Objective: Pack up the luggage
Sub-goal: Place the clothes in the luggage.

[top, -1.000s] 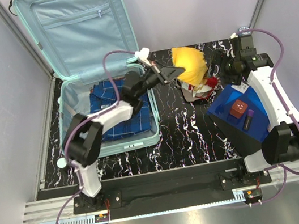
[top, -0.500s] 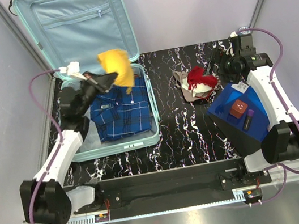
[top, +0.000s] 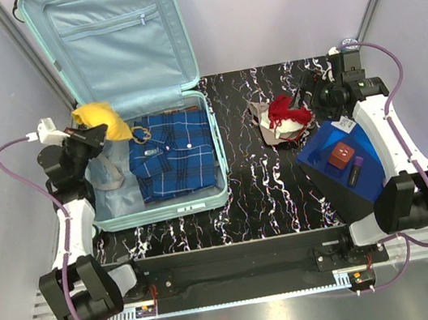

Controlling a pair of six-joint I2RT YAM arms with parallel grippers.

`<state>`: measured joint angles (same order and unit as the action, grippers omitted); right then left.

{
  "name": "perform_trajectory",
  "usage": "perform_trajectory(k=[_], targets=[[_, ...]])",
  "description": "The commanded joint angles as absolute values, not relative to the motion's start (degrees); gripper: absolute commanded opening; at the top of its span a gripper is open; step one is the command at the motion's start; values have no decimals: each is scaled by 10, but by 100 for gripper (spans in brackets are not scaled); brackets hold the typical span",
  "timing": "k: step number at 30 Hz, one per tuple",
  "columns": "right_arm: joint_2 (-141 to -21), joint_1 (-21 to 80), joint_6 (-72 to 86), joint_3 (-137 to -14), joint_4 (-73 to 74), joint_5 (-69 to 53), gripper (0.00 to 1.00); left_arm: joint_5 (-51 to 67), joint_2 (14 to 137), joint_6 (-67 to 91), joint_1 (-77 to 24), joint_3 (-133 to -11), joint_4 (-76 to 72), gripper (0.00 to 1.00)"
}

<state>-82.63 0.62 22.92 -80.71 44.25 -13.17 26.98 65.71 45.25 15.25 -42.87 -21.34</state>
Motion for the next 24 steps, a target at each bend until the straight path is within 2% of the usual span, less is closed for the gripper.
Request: perform_trajectory(k=[1,15,24], targets=[[-814,5,229,-799,426,-140,100,275,632,403,192,-472,-180,0],[-817,4,231,-798,425,-149,100,331,679,381,276,-511,-174,0],[-821,5,230,-789,424,-154,100,372,759,404,264,-500,-245,0]])
